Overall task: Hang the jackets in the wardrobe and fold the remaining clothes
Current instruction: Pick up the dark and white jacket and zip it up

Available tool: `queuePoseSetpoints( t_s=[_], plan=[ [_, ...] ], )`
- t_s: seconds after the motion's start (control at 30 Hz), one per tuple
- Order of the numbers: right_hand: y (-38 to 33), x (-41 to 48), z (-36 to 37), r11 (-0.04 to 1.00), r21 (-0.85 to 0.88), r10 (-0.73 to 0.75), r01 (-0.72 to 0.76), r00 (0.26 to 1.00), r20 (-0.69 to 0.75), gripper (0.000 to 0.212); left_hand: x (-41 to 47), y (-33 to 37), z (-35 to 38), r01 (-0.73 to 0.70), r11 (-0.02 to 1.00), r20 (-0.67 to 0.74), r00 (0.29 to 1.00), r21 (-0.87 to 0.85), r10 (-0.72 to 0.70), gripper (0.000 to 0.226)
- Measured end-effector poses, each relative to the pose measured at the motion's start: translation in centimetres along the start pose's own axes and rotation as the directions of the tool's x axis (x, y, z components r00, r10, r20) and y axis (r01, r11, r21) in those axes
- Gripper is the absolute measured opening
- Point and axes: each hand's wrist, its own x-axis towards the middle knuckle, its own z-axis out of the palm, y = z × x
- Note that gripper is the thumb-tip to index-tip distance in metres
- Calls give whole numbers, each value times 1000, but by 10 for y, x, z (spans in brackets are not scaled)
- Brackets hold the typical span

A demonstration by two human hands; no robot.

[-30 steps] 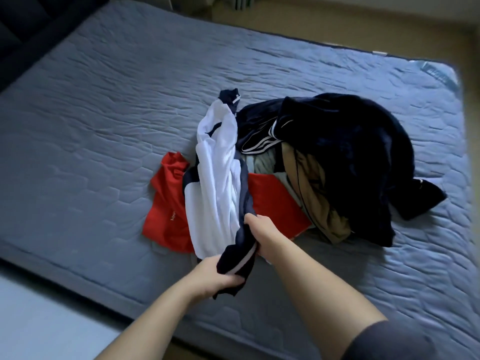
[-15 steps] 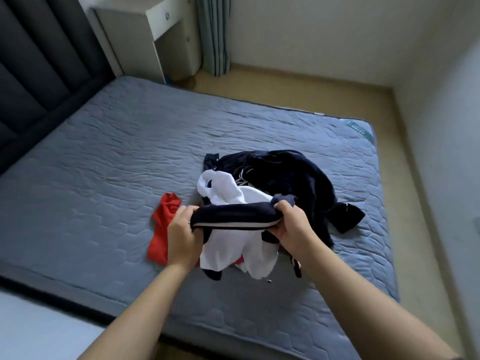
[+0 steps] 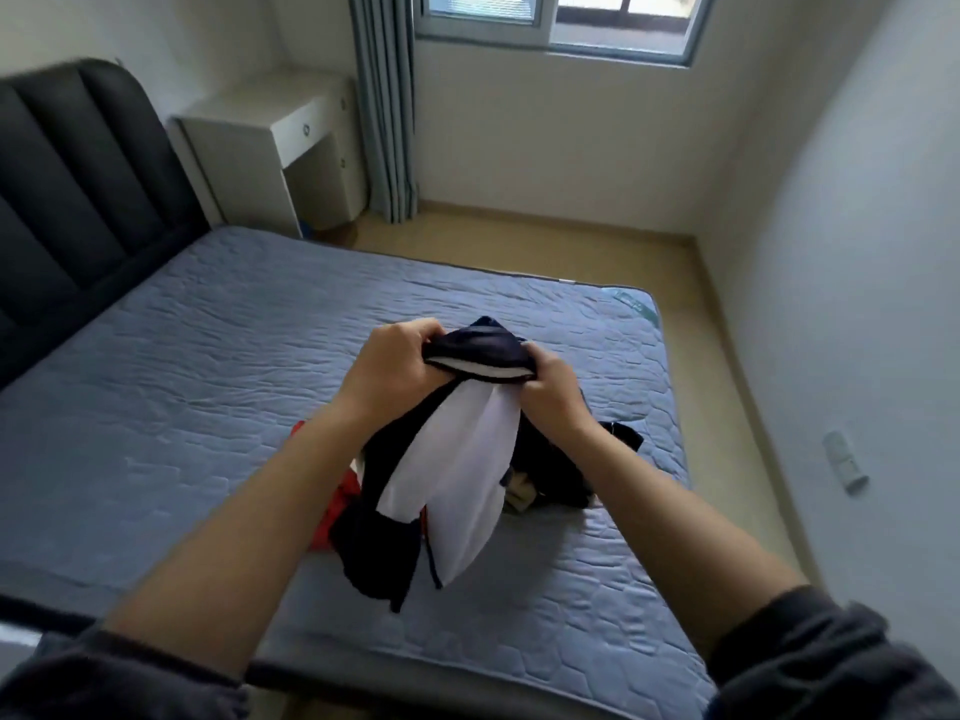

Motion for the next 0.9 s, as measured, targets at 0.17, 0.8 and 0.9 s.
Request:
queuePoseSetpoints(
  t_s=[0.17,0.8,0.9],
  plan=[
    [-24,18,-48,994,107,-14,28,991,-135,28,-39,-24,20,176,973,144,970,147,-197,44],
    [26,9,-174,953,-300,63,-49,997,40,39,0,49,48,272,852,154,962,-447,-226,26],
    [27,-14,-139,950,-256,-97,181,946,310,80,18,88,52,226,862,213,967,-454,-141,16]
  ],
)
